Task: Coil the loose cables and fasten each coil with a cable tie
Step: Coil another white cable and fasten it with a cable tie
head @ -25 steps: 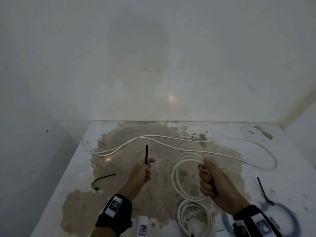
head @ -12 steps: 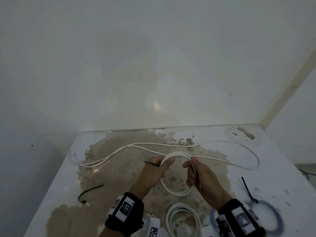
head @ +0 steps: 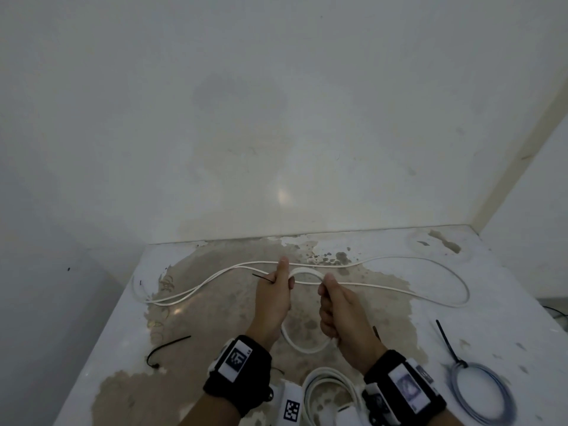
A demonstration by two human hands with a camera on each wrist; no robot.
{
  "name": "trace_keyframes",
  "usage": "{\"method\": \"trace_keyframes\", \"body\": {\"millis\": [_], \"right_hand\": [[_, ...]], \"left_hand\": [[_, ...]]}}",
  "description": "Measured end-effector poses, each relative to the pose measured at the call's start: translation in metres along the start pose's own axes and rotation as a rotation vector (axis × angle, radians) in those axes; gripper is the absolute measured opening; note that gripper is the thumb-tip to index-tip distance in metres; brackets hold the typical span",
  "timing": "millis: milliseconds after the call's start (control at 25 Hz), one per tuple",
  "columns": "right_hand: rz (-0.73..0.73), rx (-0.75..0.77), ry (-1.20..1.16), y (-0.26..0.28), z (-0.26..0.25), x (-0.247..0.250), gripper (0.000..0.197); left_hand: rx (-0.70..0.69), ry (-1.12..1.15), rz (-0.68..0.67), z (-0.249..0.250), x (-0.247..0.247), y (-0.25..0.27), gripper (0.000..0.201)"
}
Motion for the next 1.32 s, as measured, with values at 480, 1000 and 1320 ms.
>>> {"method": "trace_keyframes", "body": {"millis": [480, 1000, 1320], "right_hand": [[0.084, 0.129, 0.083, 0.001, -0.006, 0.013, 0.042], [-0.018, -0.150, -0.259, 0.005, -0.006, 0.015, 0.043], [0.055, 0.091, -0.010, 0.009, -0.022, 0.027, 0.044]], "left_hand": [[-0.143, -0.249, -0.041, 0.005, -0.002, 0.000, 0.063], [-0.003, -0.140, -0.059, 0.002, -0.017, 0.021, 0.060], [-0.061, -0.347, 0.090, 0.012, 0.010, 0.007, 0.020]]}}
Point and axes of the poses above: each hand's wrist, its own y-axis away from the middle knuckle, its own x-axis out of the back of the hand, z = x × y, the point moved 4 cm from there along -y, towards the middle knuckle, and after that the axes turned 7 degrees about x, right-handed, at the moved point
